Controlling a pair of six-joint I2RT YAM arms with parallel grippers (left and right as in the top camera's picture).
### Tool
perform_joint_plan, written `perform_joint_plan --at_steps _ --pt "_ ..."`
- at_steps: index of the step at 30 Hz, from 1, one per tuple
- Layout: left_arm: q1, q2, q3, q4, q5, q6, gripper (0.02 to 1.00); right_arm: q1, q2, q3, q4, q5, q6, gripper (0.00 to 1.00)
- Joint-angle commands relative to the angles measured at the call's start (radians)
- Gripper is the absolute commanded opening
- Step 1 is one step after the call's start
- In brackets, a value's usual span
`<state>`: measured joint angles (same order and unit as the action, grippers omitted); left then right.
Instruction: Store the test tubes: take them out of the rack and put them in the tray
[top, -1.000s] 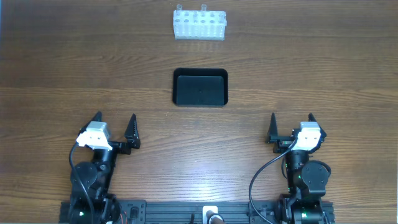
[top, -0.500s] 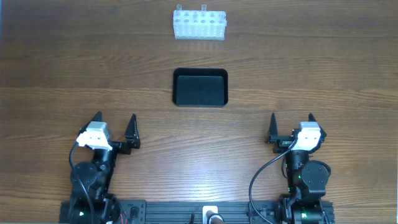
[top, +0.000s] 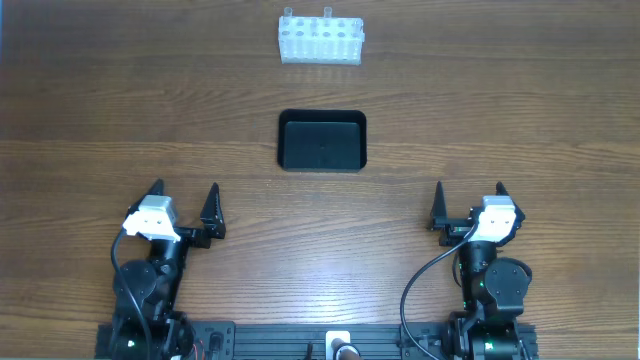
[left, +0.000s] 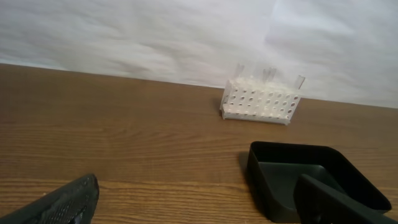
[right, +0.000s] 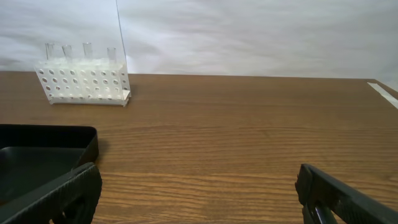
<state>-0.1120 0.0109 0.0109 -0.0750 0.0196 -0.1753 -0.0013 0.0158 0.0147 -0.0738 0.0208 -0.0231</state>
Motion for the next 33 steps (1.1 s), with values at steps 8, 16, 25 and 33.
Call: perform_joint_plan --at_steps 8,16,25,33 --pt "-0.003 -0.008 -0.005 0.002 -0.020 0.014 1.000 -0.004 -0.010 -0.010 0.002 0.002 -0.001 0.993" --pt "0.075 0.081 -0.005 0.123 0.045 0.011 1.000 -0.004 -0.010 -0.010 0.002 0.002 -0.001 0.991" --pt "0.112 0.521 0.150 0.454 0.077 0.011 0.996 -0.004 -0.010 -0.010 0.002 0.002 -0.001 0.993" --pt "0.085 0.983 0.540 0.433 0.088 0.011 1.000 -0.004 -0.010 -0.010 0.002 0.002 -0.001 0.991"
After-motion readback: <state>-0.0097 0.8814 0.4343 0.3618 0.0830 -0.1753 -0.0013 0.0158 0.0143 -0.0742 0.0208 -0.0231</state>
